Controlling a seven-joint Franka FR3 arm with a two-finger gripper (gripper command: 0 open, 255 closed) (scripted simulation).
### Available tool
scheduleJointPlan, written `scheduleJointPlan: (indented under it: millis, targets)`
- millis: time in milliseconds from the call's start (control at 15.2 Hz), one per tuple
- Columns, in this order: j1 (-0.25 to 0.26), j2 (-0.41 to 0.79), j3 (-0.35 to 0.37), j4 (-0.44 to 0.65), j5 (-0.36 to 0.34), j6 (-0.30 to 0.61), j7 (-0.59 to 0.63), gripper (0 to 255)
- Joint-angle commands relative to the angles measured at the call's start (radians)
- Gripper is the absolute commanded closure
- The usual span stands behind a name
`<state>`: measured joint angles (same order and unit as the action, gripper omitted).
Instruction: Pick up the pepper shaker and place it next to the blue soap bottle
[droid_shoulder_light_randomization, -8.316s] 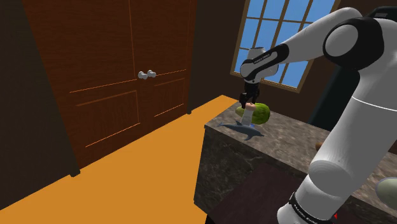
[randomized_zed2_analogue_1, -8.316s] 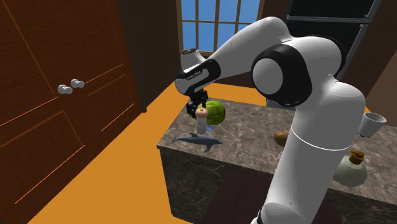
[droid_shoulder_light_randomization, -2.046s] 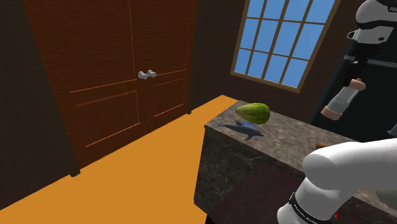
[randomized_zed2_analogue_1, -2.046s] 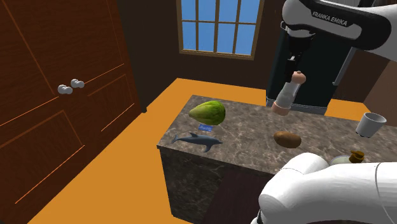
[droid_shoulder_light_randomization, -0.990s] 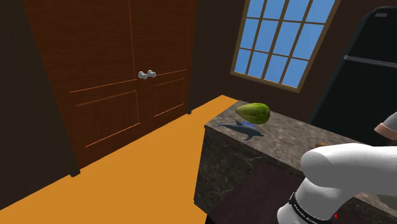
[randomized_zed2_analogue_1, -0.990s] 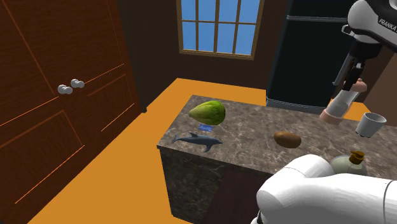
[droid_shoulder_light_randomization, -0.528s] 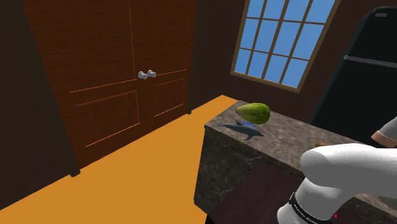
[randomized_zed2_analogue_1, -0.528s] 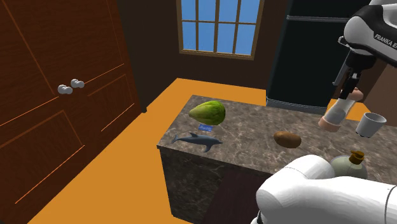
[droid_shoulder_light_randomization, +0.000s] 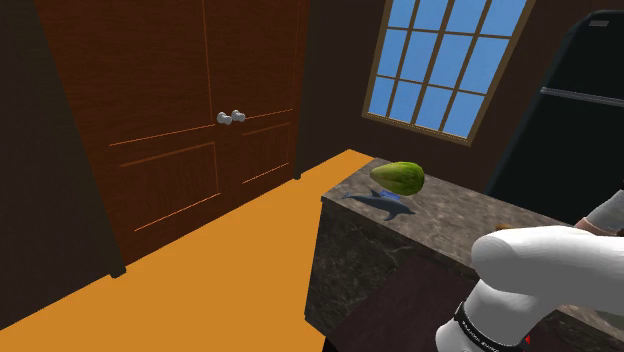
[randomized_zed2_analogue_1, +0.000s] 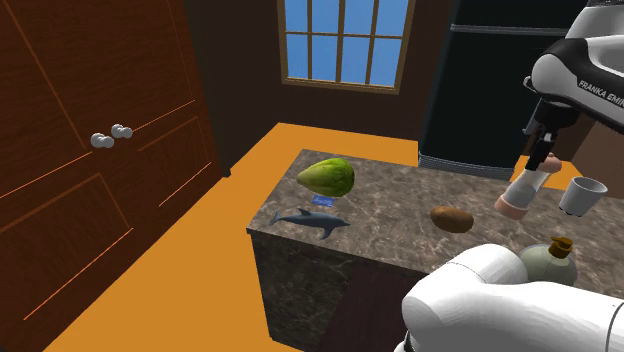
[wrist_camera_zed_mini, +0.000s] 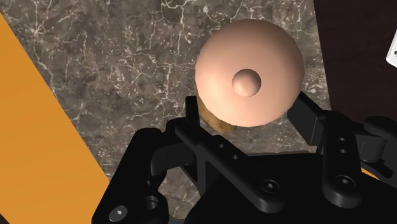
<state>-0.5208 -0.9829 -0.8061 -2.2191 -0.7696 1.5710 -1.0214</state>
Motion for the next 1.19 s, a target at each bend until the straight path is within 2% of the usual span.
scheduleJointPlan:
  millis: [0,1122]
  targets:
    - [-0.004,-0.007,-0.014,-0.027,-0.013,0.022,0.006,255]
    - [-0.036,-0.049,-0.142,-0.223,-0.13,0.191,0.054,255]
